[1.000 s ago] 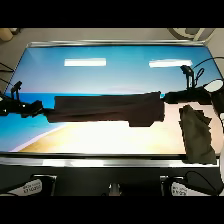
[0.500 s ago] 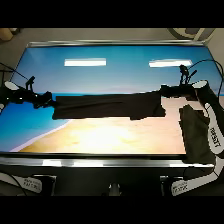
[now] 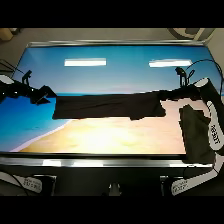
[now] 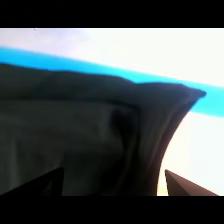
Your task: Fold the shirts.
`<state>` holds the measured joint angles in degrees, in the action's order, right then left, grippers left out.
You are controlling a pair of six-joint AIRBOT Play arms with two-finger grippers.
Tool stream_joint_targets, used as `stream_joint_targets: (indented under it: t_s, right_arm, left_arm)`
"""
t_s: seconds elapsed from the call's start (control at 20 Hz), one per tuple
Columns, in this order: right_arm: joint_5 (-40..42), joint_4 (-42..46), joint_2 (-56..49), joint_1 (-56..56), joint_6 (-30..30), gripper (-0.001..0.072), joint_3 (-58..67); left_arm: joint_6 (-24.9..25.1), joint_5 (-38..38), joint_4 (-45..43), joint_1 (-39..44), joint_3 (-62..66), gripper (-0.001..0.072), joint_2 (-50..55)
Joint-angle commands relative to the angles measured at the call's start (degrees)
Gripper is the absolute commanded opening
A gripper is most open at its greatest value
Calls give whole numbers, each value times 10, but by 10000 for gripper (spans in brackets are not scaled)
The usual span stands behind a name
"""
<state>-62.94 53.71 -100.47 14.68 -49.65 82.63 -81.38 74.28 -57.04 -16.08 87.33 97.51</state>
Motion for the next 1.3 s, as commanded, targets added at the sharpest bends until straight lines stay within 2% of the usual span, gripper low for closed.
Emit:
stream_joint_targets:
  t_s: [0.0,0.25,0.35,0.4,0.45,0.5,0.55,0.6,0.65,0.7,0.75,0.85,1.05,1.25]
  right_arm:
    - [-109,74,-11,17,-7,720,12]
    - [-119,-29,-71,-1,-8,720,12]
    - [-110,-41,-88,-20,-30,711,12]
    - [-97,-40,-90,-29,-39,653,12]
    - [-90,-49,-88,-33,-39,451,12]
    - [-89,-74,-82,-34,-40,142,12]
    - [-86,-101,-72,-33,-38,28,13]
    - [-85,-120,-59,-33,-30,27,16]
    - [-91,-132,-42,-34,-26,26,25]
    - [-101,-141,-23,-35,-26,25,33]
    - [-109,-148,-2,-35,-26,25,37]
    - [-133,-158,48,-35,-26,24,37]
    - [-220,-157,141,-35,-30,24,37]
    - [-245,-156,228,-35,-48,25,37]
  left_arm:
    - [5,-2,1,4,20,674,-56]
    - [5,-2,1,47,20,670,-127]
    - [5,-2,1,74,20,669,-141]
    - [5,-3,1,89,20,670,-143]
    - [6,-5,1,108,20,668,-141]
    - [6,-14,1,127,19,667,-138]
    - [6,-29,1,150,19,660,-133]
    - [6,-50,1,174,19,593,-124]
    - [6,-71,1,199,19,367,-114]
    - [6,-97,1,224,19,99,-102]
    - [4,-128,1,253,19,27,-85]
    - [3,-170,22,306,19,26,-44]
    - [4,-187,129,386,23,26,62]
    - [16,-204,279,452,30,26,146]
